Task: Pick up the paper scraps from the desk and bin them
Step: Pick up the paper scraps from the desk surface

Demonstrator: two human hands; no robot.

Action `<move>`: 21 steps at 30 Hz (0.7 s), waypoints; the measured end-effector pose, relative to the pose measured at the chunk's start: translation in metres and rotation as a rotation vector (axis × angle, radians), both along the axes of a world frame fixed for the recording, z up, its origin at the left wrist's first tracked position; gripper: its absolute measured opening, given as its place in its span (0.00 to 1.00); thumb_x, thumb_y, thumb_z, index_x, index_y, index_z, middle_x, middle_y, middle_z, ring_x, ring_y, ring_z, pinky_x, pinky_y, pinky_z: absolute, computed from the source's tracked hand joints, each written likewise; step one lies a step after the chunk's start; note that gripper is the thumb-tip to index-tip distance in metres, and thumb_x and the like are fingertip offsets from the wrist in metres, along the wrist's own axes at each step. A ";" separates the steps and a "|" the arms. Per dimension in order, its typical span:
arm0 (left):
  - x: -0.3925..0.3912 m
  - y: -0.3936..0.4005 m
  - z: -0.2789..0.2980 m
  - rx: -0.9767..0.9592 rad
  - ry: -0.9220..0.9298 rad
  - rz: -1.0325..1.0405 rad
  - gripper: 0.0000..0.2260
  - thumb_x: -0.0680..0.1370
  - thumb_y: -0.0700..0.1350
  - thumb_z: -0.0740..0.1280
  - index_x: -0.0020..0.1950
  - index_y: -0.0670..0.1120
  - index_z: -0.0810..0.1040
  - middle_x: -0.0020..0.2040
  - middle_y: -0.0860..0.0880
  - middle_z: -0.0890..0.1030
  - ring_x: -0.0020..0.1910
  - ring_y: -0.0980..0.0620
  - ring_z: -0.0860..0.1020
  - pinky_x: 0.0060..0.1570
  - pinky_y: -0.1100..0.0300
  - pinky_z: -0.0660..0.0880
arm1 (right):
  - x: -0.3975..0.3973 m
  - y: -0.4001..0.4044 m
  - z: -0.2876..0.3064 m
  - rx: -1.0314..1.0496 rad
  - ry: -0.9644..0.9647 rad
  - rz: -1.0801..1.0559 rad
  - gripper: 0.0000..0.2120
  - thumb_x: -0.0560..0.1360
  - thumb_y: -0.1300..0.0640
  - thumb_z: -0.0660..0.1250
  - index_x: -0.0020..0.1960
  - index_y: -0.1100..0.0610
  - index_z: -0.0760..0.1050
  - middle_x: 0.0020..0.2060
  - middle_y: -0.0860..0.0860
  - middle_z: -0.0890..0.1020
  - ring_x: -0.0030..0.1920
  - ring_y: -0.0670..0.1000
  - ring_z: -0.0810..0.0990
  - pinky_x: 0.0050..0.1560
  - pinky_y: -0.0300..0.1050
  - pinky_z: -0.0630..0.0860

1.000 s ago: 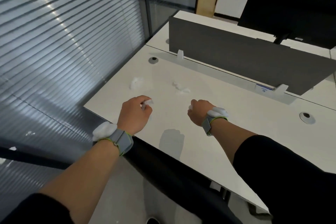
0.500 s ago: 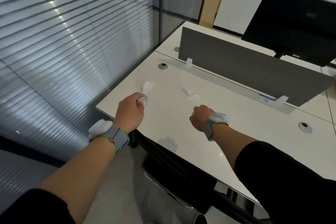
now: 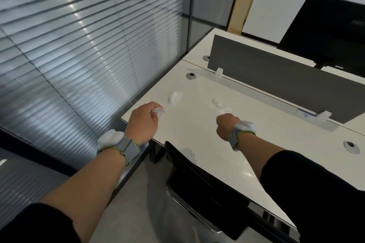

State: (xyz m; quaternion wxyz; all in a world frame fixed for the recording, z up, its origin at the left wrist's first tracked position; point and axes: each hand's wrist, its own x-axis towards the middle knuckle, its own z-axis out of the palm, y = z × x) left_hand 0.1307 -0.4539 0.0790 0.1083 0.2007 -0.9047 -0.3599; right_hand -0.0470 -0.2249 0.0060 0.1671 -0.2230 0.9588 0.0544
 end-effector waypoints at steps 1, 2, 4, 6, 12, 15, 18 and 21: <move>0.002 -0.003 0.001 -0.004 0.001 0.007 0.13 0.79 0.38 0.58 0.55 0.48 0.80 0.54 0.49 0.82 0.51 0.48 0.78 0.50 0.61 0.70 | -0.001 -0.004 -0.001 -0.001 0.003 0.002 0.12 0.72 0.62 0.56 0.50 0.55 0.76 0.50 0.55 0.78 0.45 0.58 0.79 0.47 0.47 0.77; 0.003 -0.005 0.002 -0.010 -0.003 0.017 0.13 0.79 0.38 0.58 0.55 0.47 0.80 0.54 0.49 0.82 0.50 0.49 0.77 0.50 0.62 0.69 | -0.001 -0.007 -0.001 0.002 0.005 0.011 0.10 0.72 0.62 0.56 0.47 0.55 0.75 0.48 0.56 0.79 0.42 0.58 0.78 0.45 0.46 0.76; 0.006 -0.009 0.003 -0.031 -0.010 0.024 0.13 0.79 0.38 0.58 0.56 0.47 0.80 0.53 0.49 0.82 0.49 0.52 0.76 0.50 0.62 0.68 | -0.002 -0.013 -0.002 0.027 0.008 0.023 0.07 0.72 0.63 0.57 0.42 0.56 0.73 0.45 0.56 0.80 0.39 0.58 0.77 0.43 0.46 0.77; 0.009 -0.014 0.003 -0.044 -0.007 0.015 0.12 0.79 0.38 0.58 0.56 0.46 0.80 0.54 0.49 0.82 0.49 0.51 0.76 0.51 0.61 0.70 | -0.003 -0.019 -0.003 0.048 0.016 0.032 0.06 0.71 0.64 0.58 0.40 0.56 0.72 0.45 0.57 0.81 0.38 0.58 0.78 0.44 0.47 0.79; 0.012 -0.036 0.008 -0.055 -0.007 0.014 0.12 0.79 0.38 0.59 0.56 0.46 0.80 0.54 0.48 0.83 0.53 0.47 0.79 0.56 0.52 0.76 | -0.027 -0.034 0.002 0.052 0.027 0.006 0.11 0.70 0.65 0.57 0.47 0.58 0.75 0.51 0.57 0.81 0.48 0.59 0.81 0.46 0.47 0.77; 0.002 -0.049 0.011 -0.054 0.000 0.011 0.12 0.79 0.39 0.59 0.55 0.46 0.80 0.55 0.49 0.83 0.53 0.48 0.80 0.56 0.54 0.76 | -0.044 -0.043 0.006 0.061 0.045 -0.017 0.23 0.72 0.64 0.56 0.67 0.61 0.70 0.56 0.59 0.81 0.53 0.60 0.81 0.48 0.48 0.76; -0.014 -0.063 0.012 -0.068 0.000 0.011 0.12 0.79 0.38 0.58 0.56 0.46 0.80 0.54 0.47 0.83 0.53 0.47 0.79 0.55 0.55 0.76 | -0.057 -0.058 0.009 0.025 0.023 -0.027 0.17 0.71 0.63 0.57 0.56 0.59 0.77 0.51 0.57 0.82 0.48 0.60 0.82 0.47 0.47 0.78; -0.031 -0.075 0.011 -0.090 -0.023 0.006 0.12 0.79 0.38 0.59 0.57 0.45 0.79 0.53 0.46 0.83 0.51 0.46 0.79 0.50 0.58 0.74 | -0.067 -0.075 0.009 0.020 -0.009 -0.032 0.12 0.70 0.63 0.57 0.47 0.56 0.77 0.47 0.56 0.82 0.44 0.59 0.81 0.49 0.49 0.80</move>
